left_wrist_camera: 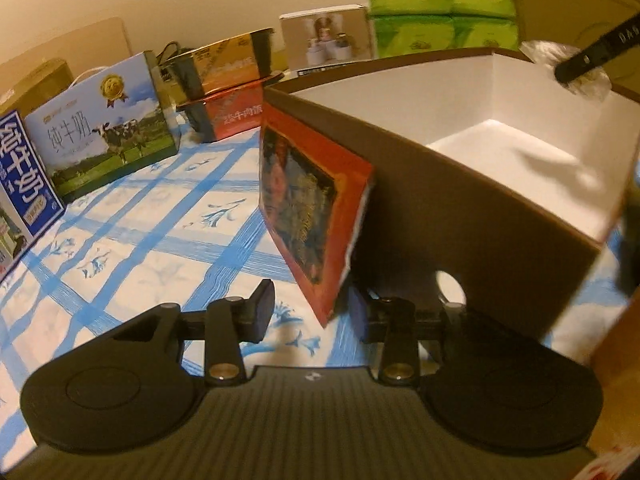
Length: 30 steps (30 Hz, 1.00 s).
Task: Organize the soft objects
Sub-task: 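Lift and carry the swab bag and red packet over the open brown box with both tools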
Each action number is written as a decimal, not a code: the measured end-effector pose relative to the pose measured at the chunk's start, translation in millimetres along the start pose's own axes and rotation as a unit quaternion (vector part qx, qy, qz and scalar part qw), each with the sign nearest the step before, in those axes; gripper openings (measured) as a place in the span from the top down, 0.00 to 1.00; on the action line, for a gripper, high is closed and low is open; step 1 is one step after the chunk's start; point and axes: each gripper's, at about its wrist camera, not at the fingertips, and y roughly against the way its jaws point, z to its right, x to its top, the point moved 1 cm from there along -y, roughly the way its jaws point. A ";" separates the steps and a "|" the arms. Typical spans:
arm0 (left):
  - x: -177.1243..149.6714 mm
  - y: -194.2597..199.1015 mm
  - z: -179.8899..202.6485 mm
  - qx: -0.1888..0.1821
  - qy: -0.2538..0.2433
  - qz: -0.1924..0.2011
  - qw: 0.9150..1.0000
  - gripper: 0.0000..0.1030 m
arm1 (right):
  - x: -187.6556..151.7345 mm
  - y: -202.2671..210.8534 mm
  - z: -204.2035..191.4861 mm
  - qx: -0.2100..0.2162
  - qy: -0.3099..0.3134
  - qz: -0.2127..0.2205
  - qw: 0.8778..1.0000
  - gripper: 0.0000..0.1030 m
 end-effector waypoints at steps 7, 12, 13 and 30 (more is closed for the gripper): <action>5.3 -8.4 -3.9 0.015 0.000 0.020 1.000 0.65 | 6.4 -12.0 15.6 -0.002 -0.024 0.000 1.000 0.72; 2.3 -11.0 -6.6 0.004 0.001 0.028 1.000 0.84 | 5.4 -13.4 21.2 0.001 -0.038 0.002 0.999 0.72; 1.3 -12.1 -7.7 0.000 0.001 0.028 1.000 0.94 | 4.6 -13.6 21.8 0.001 -0.040 0.002 0.999 0.72; -14.4 50.2 -21.1 0.012 -0.013 0.066 0.998 1.00 | 0.3 3.0 14.3 0.017 -0.045 0.011 0.999 0.72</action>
